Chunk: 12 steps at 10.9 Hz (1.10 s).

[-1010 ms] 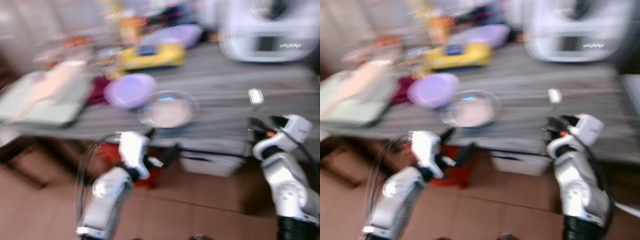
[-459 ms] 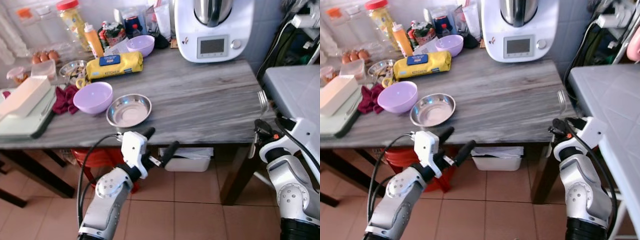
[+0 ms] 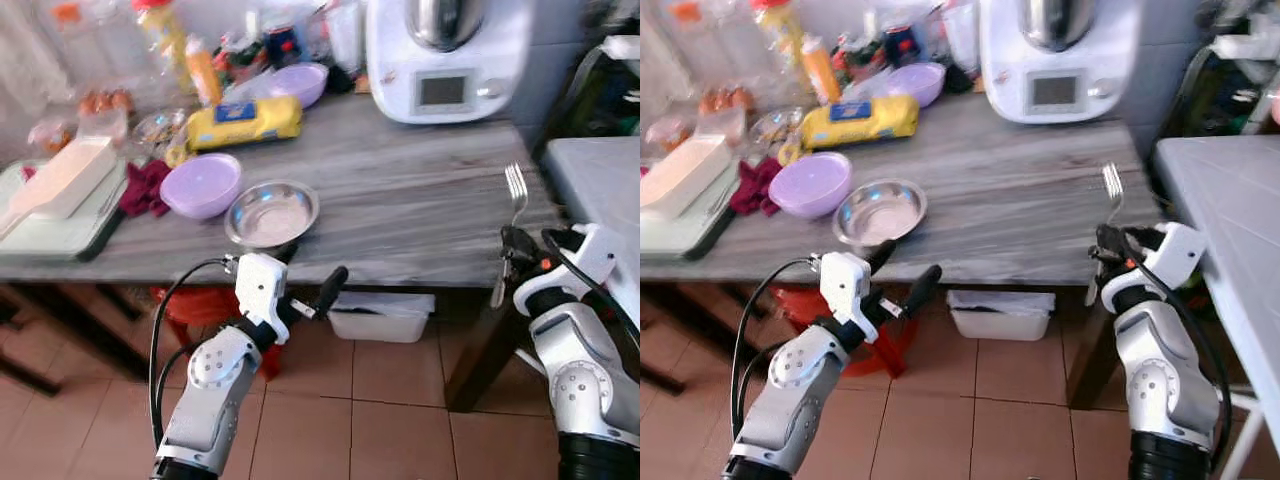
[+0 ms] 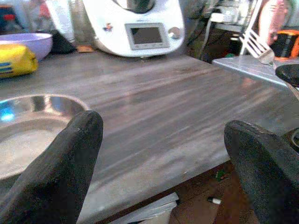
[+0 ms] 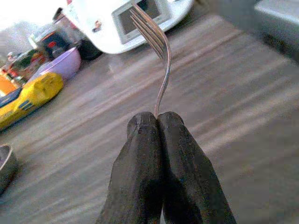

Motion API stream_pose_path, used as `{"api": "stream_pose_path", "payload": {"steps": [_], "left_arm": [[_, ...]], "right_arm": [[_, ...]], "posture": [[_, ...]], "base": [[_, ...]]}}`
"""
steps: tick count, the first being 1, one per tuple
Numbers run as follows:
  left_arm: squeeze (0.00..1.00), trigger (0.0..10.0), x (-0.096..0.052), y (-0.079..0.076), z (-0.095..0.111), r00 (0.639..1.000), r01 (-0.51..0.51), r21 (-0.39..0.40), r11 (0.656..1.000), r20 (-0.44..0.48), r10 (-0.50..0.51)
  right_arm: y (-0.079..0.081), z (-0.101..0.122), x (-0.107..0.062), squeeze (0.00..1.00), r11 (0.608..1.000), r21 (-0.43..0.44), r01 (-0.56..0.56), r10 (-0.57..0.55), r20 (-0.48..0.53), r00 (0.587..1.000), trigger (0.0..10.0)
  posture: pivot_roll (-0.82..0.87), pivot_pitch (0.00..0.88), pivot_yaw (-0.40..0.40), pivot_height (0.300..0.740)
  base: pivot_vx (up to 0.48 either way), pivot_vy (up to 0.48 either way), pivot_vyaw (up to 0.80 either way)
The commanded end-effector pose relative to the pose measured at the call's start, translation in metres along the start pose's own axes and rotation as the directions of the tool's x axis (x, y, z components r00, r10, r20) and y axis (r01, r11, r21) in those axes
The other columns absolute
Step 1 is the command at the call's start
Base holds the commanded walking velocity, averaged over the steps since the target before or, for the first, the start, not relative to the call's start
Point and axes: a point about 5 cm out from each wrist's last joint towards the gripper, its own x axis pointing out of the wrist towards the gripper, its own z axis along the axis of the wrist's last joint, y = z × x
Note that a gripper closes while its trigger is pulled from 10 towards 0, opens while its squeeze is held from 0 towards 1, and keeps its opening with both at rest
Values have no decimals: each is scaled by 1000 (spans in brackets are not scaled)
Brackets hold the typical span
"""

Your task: Setting the table

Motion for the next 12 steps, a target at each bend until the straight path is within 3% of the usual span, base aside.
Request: {"api": "stream_pose_path", "payload": {"steps": [1, 4, 10, 12], "left_arm": [[0, 10000, -3, 3, 0, 1000, -11, 14, 1000, 0, 11], [0, 10000, -4, 1, -1, 1000, -5, 11, 1000, -2, 5], [0, 10000, -4, -3, -3, 1000, 14, 8, 1000, -11, -14], [0, 10000, -5, -2, -4, 1000, 6, 5, 1000, -14, -6]], "right_arm": [[11, 4, 2, 0, 999, -13, -51, 51, 22, 998, 10000], [9, 2, 1, 0, 999, -10, -35, 35, 24, 999, 10000], [6, -1, -1, 0, 1000, -11, -10, 10, 19, 1000, 10000], [6, -3, -2, 0, 1000, -7, -12, 12, 15, 1000, 10000]], "posture": [[-133, 85, 134, 740], [-131, 92, 137, 740], [-136, 96, 137, 740], [-134, 98, 136, 740]], "base": [[0, 0, 719], [249, 0, 623], [267, 0, 0], [0, 0, 0]]}}
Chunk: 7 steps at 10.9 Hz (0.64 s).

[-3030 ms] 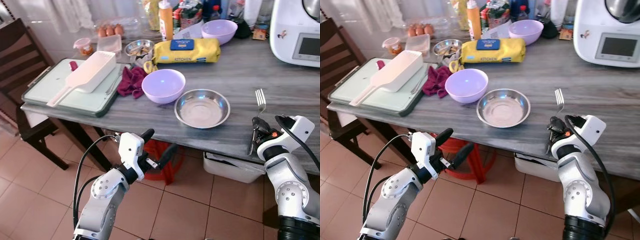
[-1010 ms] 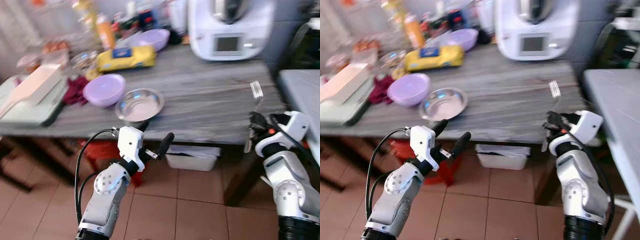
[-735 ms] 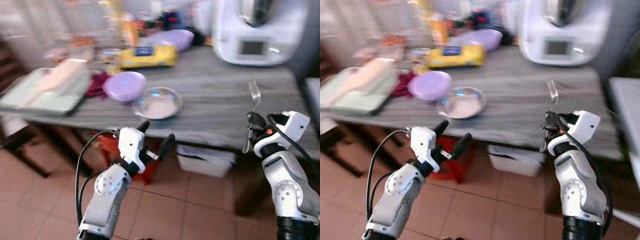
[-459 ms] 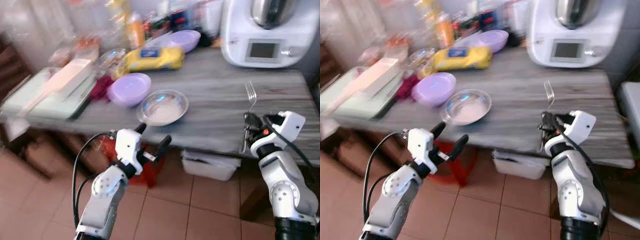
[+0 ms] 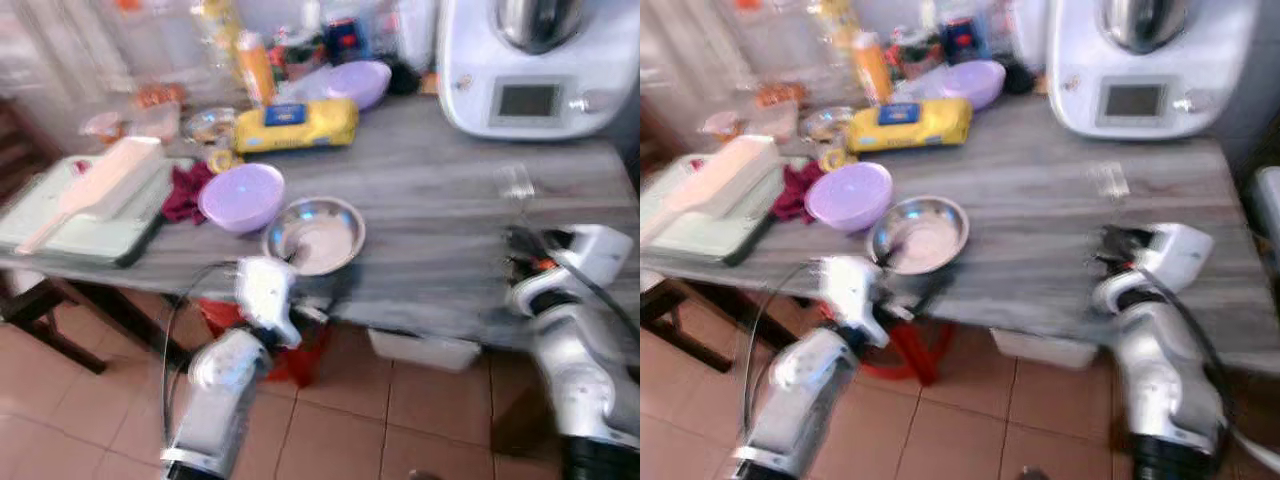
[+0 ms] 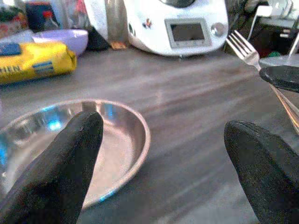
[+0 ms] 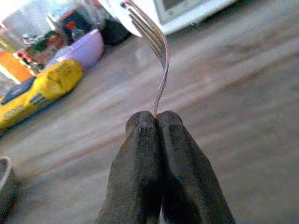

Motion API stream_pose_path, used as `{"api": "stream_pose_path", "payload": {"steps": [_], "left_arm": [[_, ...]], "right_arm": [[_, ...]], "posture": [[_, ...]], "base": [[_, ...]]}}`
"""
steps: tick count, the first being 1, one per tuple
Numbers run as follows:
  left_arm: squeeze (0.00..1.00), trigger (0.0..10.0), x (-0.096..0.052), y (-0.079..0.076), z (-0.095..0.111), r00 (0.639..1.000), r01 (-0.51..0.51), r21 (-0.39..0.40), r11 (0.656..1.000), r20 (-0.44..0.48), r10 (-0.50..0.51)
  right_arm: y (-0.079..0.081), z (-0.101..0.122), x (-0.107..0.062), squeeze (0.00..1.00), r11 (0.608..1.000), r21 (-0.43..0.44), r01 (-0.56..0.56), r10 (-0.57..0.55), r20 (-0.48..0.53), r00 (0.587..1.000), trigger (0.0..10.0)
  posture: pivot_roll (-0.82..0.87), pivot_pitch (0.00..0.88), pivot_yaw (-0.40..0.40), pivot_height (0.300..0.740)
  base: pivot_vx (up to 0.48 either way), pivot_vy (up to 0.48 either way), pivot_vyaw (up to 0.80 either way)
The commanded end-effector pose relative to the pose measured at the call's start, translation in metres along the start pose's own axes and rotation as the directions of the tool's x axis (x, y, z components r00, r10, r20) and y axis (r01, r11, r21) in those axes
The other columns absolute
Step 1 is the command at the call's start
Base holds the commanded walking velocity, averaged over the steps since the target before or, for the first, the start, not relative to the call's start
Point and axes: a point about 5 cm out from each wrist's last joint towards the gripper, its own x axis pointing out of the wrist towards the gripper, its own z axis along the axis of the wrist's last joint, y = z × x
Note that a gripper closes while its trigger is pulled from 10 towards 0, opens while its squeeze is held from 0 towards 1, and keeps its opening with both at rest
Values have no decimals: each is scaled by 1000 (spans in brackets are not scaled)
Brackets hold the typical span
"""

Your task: Setting the table

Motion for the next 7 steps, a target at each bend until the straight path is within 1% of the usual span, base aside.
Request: {"api": "stream_pose_path", "payload": {"steps": [1, 2, 3, 5, 6, 7], "left_arm": [[0, 10000, -13, 16, -1, 998, -62, 23, 998, -18, 63], [0, 10000, -18, 19, -1, 996, -84, 40, 996, -22, 85], [0, 10000, -27, 23, -2, 995, -94, 57, 994, -38, 96], [0, 10000, -46, 24, -7, 995, -43, 48, 998, -85, 47], [0, 10000, -50, 25, -8, 995, -15, 42, 999, -101, 19], [0, 10000, -51, 24, -7, 994, 29, 22, 999, -107, -26]], "right_arm": [[14, -5, -1, 0, 999, 13, -44, 44, -4, 999, 10000], [16, -7, -1, 0, 998, 16, -54, 54, -6, 999, 10000], [20, -8, -3, 0, 997, 19, -69, 70, -7, 998, 10000], [27, -10, -2, 0, 993, 56, -101, 101, -1, 995, 10000], [29, -11, 1, 0, 992, 71, -108, 109, -6, 994, 10000], [34, -16, 5, 0, 988, 94, -120, 124, -31, 992, 10000]], "posture": [[-133, 100, 135, 740], [-131, 102, 135, 740], [-128, 105, 136, 740], [-116, 118, 135, 740], [-107, 128, 138, 740], [-98, 136, 141, 740]], "base": [[0, 0, 0], [0, 0, 0], [0, 0, 0], [0, 0, 0], [0, 0, 0], [0, 0, 0]]}}
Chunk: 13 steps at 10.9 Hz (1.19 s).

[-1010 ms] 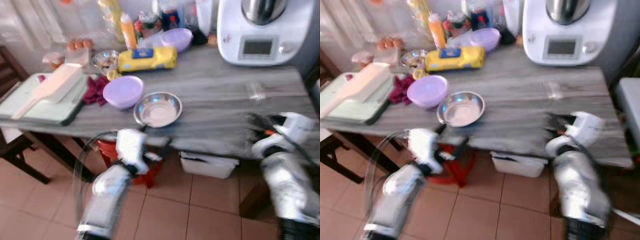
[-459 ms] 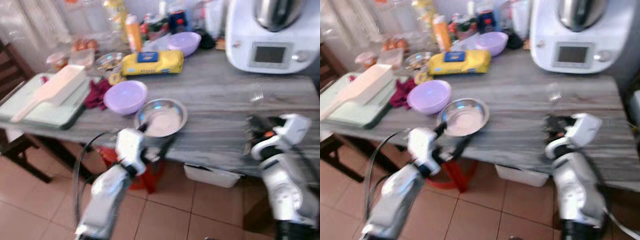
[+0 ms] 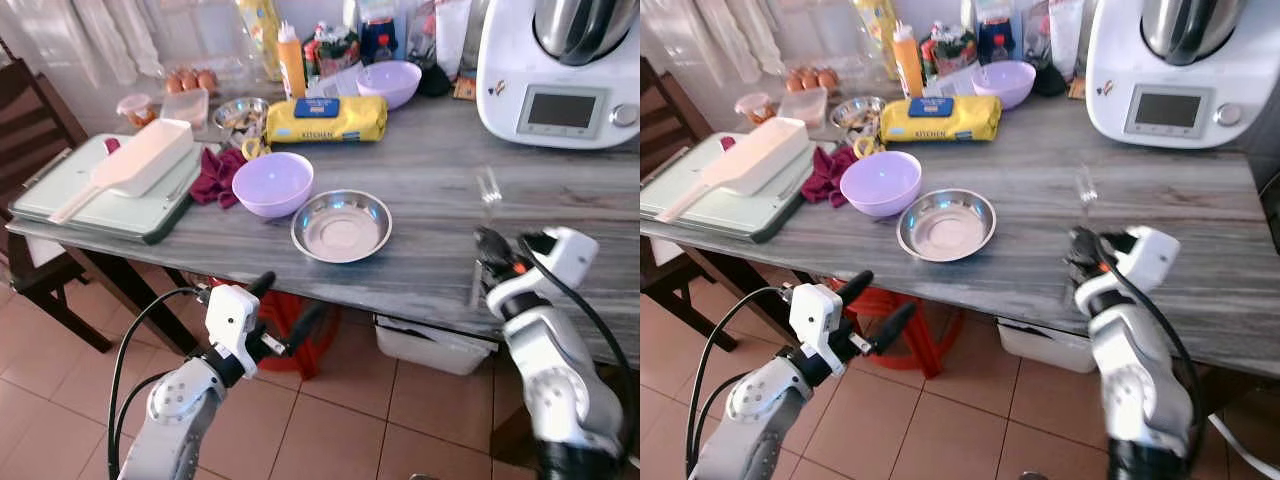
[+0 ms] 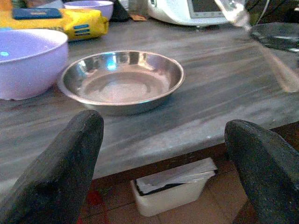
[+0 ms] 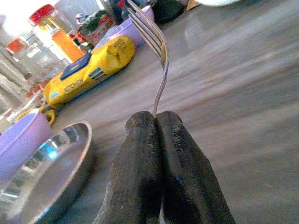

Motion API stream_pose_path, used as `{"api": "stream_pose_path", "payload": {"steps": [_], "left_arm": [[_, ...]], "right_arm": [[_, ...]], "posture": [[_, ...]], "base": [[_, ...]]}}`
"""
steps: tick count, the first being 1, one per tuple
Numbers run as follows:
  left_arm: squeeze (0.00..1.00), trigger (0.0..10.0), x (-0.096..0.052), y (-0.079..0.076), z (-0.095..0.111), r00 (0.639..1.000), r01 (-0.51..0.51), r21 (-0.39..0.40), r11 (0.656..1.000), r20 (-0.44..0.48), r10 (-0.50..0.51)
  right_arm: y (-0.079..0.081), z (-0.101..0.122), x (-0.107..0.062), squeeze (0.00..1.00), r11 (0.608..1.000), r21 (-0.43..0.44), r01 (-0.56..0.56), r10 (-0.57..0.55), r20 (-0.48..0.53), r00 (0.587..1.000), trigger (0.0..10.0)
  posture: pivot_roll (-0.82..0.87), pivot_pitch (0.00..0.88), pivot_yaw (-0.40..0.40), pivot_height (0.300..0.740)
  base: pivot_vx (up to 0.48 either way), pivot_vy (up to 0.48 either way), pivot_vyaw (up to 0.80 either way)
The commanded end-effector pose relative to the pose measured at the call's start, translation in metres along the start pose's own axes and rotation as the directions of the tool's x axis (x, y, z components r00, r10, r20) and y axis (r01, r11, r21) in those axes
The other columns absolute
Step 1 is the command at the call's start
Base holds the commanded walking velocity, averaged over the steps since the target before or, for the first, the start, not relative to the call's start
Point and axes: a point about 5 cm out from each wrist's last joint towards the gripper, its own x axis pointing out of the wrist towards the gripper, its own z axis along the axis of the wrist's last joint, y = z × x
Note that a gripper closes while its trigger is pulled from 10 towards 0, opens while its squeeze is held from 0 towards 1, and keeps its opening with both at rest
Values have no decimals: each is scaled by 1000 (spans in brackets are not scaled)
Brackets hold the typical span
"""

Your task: Setting the table

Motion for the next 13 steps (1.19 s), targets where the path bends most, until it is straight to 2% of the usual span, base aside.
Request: {"api": "stream_pose_path", "payload": {"steps": [1, 2, 3, 5, 7, 11, 12, 13], "left_arm": [[0, 10000, -1, 0, 2, 999, 36, -3, 999, -9, -36], [0, 10000, -2, -3, 1, 997, 77, -17, 997, -18, -77], [0, 10000, -2, -4, 0, 995, 98, -19, 995, -25, -98], [0, 10000, -1, -5, -1, 993, 115, -27, 993, -23, -116], [0, 10000, 1, -8, -2, 992, 121, -34, 992, -18, -122], [0, 10000, 4, -9, -1, 992, 125, -34, 992, -18, -126], [0, 10000, 5, -9, 0, 992, 127, -32, 991, -18, -128], [0, 10000, 6, -10, 1, 991, 129, -32, 991, -15, -130]], "right_arm": [[8, -5, 5, 0, 999, 38, -32, 33, -26, 999, 10000], [13, -9, 8, 0, 996, 70, -53, 56, -42, 998, 10000], [15, -16, 12, 0, 986, 154, -63, 74, -63, 995, 10000], [15, -23, 18, 0, 969, 242, -56, 83, -102, 991, 10000], [11, -28, 20, 0, 956, 291, -34, 84, -160, 983, 10000], [-9, -33, 17, 0, 974, 198, 110, -53, -272, 961, 10000], [-14, -30, 18, 1000, 971, 193, 139, -84, -268, 960, 10000], [-18, -28, 19, 996, 972, 178, 153, -102, -268, 958, 10000]], "posture": [[-96, 137, 141, 740], [-97, 134, 142, 740], [-100, 131, 142, 740], [-109, 125, 138, 740], [-110, 118, 128, 740], [-115, 112, 124, 740], [-119, 111, 130, 740], [-119, 111, 130, 740]], "base": [[0, 0, 0], [0, 0, 0], [0, 0, 0], [0, 0, 0], [0, 0, 0], [0, 0, 0], [0, 0, 0], [0, 0, 0]]}}
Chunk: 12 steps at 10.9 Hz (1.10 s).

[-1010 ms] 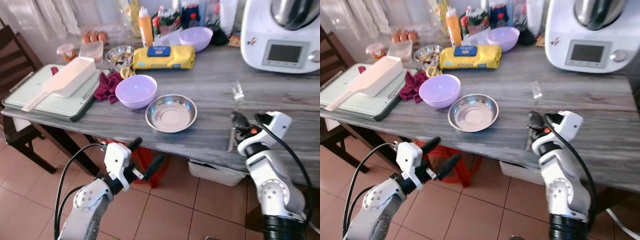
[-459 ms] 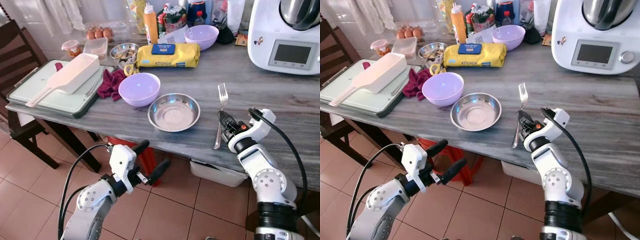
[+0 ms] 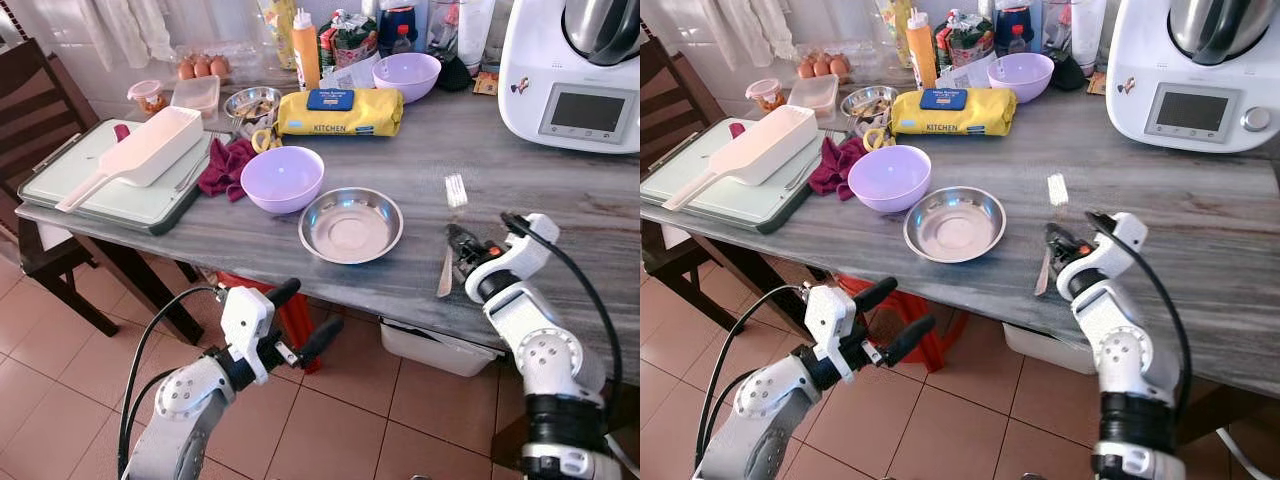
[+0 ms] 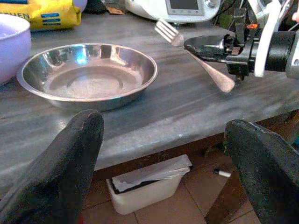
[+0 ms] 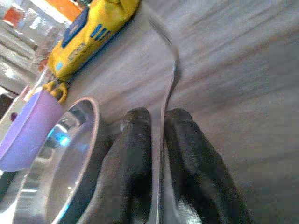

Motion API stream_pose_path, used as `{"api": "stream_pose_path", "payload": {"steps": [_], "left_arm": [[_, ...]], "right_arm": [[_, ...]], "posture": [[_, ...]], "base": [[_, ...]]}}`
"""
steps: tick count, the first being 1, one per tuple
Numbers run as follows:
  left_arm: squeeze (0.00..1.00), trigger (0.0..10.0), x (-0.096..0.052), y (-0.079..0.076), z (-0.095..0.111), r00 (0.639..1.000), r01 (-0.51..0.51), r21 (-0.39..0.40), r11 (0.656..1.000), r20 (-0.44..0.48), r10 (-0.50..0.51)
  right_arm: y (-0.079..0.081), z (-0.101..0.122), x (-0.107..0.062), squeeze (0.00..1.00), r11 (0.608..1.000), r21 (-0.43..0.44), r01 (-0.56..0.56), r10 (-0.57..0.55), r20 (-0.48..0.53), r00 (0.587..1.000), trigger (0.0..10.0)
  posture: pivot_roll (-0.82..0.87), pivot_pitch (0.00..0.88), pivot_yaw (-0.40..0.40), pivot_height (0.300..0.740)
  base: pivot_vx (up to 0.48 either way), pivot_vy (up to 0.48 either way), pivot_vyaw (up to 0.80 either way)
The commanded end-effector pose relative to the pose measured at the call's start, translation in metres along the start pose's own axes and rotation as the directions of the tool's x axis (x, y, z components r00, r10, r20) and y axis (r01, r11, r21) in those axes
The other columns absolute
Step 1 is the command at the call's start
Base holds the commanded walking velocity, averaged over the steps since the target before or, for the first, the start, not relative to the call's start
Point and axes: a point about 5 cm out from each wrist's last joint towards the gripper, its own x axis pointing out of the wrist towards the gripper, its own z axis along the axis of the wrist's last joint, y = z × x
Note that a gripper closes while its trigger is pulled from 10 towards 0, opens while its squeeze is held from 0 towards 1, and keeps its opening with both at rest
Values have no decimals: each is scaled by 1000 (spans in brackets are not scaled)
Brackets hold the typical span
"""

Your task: Setting the table

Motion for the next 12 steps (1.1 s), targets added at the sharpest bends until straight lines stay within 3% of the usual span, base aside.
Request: {"api": "stream_pose_path", "payload": {"steps": [1, 6, 8, 9, 10, 12], "left_arm": [[0, 10000, 0, 1, 4, 1000, -4, 9, 1000, -1, 4], [0, 10000, 0, 2, 4, 1000, -9, 10, 1000, -14, 9], [0, 10000, 1, 2, 3, 1000, -9, 13, 1000, -17, 9], [0, 10000, 1, 2, 3, 1000, -10, 16, 1000, -17, 10], [0, 10000, 2, 2, 3, 1000, -12, 16, 1000, -14, 12], [0, 10000, 4, 1, 2, 1000, -8, 15, 1000, -9, 8]], "right_arm": [[-18, -18, -4, 1000, 996, 17, 93, -91, -81, 993, 10000], [-24, -20, -4, 1000, 991, -1, 137, -136, -106, 985, 10000], [-18, -15, -3, 1000, 993, -64, 100, -105, -96, 990, 10000], [-14, -9, -5, 1000, 979, -186, 85, -99, -68, 993, 10000], [-9, -3, -6, 1000, 939, -332, 94, -106, -18, 994, 10000], [9, 10, -5, 1000, 886, -452, 100, -77, 69, 995, 10000]], "posture": [[-116, 111, 135, 740], [-112, 110, 137, 740], [-113, 105, 137, 740], [-113, 103, 136, 740], [-115, 101, 137, 740], [-122, 102, 136, 740]], "base": [[0, 0, 0], [0, 0, 0], [0, 0, 0], [0, 0, 0], [0, 0, 0], [0, 0, 0]]}}
